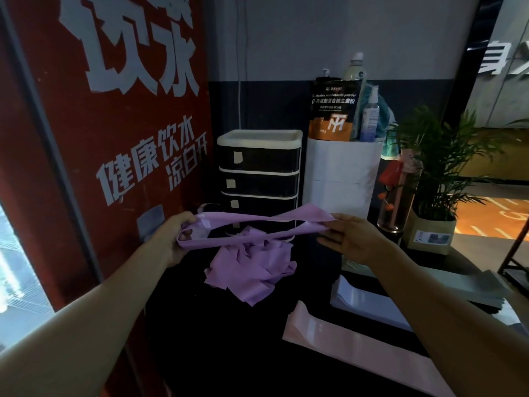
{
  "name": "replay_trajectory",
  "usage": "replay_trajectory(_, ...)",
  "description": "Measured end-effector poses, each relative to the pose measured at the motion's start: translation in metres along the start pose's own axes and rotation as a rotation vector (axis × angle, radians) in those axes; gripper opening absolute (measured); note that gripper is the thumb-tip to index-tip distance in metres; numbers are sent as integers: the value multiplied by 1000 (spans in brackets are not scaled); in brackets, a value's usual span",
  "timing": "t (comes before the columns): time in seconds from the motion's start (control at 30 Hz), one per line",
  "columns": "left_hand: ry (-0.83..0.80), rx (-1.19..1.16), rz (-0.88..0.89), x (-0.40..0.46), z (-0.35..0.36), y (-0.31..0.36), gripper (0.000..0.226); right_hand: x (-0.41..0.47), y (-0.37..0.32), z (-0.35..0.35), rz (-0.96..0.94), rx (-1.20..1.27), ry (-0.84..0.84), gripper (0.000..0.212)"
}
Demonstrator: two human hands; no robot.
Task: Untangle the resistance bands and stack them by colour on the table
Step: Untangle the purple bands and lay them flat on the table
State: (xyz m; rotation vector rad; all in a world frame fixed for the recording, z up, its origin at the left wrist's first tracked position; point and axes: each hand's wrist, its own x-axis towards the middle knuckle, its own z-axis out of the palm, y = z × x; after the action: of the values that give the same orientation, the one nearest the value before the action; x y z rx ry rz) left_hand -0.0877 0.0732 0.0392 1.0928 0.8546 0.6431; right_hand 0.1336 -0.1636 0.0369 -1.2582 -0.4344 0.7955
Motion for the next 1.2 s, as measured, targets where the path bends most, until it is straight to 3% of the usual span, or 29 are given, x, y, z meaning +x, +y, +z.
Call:
replay_trajectory(0.1,-13,-17,-12,1,-4,0,19,-4,4,5,63,83,-107,5)
replay_trajectory(0.2,-31,-47,-19,3,-3,0,23,-8,6,9,134,73,-220,44)
replay_trajectory(0.33,-51,-73,-9,2,2,0,31,-6,5,14,111,137,-263,18)
replay_trajectory(0.43,-79,-98,-21,0,4,1,26,-2,9,12,96,133,-216,31)
replay_trajectory(0.57,-161,-89,-50,-5,3,6,20,2,12,12,90,36,-139,19)
replay_trajectory(0.67,-226,-51,-29,-4,2,11,31,1,10,18,91,-41,-91,14)
replay_trajectory(0.77,-259,-148,11,-6,7,16,27,-2,7,28,73,-141,-109,14)
replay_trajectory(0.87,-295,-171,69,-14,16,24,38,-2,5,44,55,-323,-135,12)
replay_trajectory(1.0,-425,-30,164,-27,29,29,49,-6,-4,74,-30,-673,-153,30)
replay_trajectory(1.1,-455,48,201,-33,33,30,22,-9,-15,100,-91,-623,-140,33)
replay_trajectory(1.2,-511,75,196,-39,33,29,22,-12,-25,120,-106,-547,-142,39)
